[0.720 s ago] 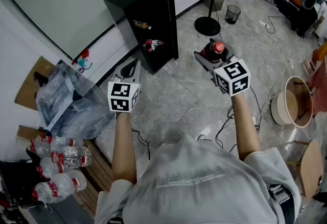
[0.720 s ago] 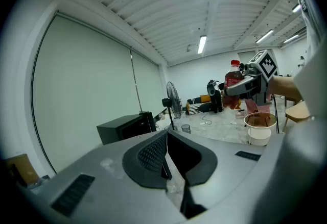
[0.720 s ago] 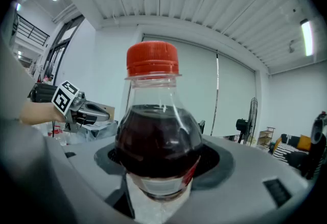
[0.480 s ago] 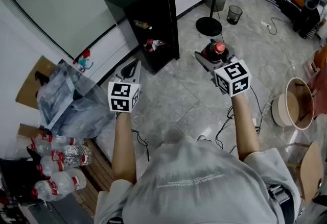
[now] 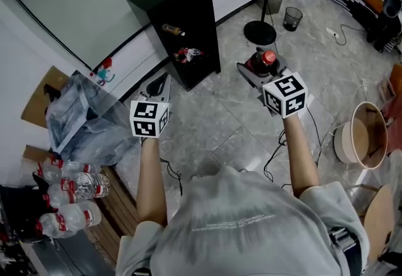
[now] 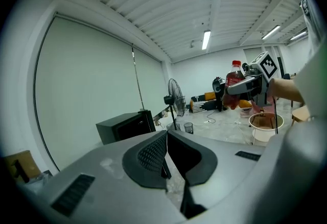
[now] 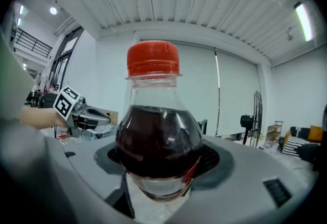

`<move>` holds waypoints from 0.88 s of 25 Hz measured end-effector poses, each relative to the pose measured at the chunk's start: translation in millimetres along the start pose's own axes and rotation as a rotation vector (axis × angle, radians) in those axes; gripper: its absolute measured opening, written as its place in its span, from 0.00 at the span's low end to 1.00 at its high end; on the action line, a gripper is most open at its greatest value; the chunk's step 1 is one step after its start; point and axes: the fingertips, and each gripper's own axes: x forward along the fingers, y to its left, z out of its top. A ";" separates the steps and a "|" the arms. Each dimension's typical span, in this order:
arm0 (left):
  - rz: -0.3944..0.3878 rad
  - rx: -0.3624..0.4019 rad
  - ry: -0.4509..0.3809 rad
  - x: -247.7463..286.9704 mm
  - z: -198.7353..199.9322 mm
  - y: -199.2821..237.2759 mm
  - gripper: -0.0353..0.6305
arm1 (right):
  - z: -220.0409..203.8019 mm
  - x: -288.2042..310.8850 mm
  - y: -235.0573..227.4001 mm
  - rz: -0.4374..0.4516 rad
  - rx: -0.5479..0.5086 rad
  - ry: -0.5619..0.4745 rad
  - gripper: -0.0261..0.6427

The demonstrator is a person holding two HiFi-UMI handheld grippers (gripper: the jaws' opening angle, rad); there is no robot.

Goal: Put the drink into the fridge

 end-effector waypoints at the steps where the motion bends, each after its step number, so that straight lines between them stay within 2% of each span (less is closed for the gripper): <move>1: 0.004 -0.004 -0.001 3.2 2.1 -5.2 0.08 | -1.6 -2.2 -6.1 0.007 0.002 -0.001 0.50; 13: 0.065 -0.032 0.036 31.1 9.4 -49.6 0.08 | -26.0 -22.6 -64.2 0.066 -0.008 0.029 0.51; 22: 0.054 -0.048 0.052 65.8 5.0 -47.0 0.08 | -42.4 -7.6 -88.9 0.070 0.010 0.053 0.51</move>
